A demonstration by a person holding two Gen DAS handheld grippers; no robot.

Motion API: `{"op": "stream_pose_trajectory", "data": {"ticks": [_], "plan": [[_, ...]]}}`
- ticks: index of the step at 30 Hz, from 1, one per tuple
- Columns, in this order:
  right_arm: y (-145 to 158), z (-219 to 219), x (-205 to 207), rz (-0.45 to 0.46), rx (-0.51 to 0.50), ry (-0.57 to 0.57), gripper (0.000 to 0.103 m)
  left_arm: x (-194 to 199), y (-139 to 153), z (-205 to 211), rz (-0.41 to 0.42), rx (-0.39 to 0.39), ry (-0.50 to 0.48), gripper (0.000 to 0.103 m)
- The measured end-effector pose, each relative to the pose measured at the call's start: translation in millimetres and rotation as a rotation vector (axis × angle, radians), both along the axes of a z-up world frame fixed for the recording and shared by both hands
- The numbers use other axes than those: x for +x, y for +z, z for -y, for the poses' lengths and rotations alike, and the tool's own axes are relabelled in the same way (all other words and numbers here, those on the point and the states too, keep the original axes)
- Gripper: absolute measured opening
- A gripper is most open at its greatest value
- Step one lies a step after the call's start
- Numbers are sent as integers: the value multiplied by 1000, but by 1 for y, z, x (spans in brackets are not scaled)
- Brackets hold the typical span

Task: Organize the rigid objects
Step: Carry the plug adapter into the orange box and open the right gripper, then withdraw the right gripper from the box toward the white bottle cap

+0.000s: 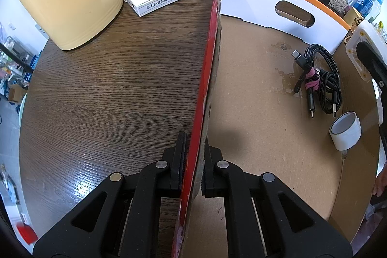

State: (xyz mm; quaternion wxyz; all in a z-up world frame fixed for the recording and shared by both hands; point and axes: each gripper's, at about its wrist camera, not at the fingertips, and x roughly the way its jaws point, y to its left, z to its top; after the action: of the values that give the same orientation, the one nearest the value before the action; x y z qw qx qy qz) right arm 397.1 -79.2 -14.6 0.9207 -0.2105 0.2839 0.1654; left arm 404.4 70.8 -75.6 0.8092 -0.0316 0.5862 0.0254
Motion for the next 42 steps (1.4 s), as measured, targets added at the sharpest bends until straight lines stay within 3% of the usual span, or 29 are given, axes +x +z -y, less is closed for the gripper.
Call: {"op": "stream_pose_trajectory", "data": {"ticks": [5, 6, 7, 9, 30, 42], "plan": [[0, 3, 2, -6, 3, -27, 41, 0, 0, 0, 0, 2, -1, 5], [1, 3, 2, -4, 6, -36, 56, 0, 0, 0, 0, 2, -1, 5], [3, 5, 2, 3, 12, -46, 78, 0, 0, 0, -1, 1, -1, 5], [8, 9, -3, 26, 41, -48, 90, 0, 0, 1, 0, 2, -2, 5], [9, 17, -7, 26, 75, -63, 90, -1, 1, 0, 0, -4, 2, 5], [19, 46, -31, 56, 141, -116, 90, -1, 1, 0, 0, -4, 2, 5]]}}
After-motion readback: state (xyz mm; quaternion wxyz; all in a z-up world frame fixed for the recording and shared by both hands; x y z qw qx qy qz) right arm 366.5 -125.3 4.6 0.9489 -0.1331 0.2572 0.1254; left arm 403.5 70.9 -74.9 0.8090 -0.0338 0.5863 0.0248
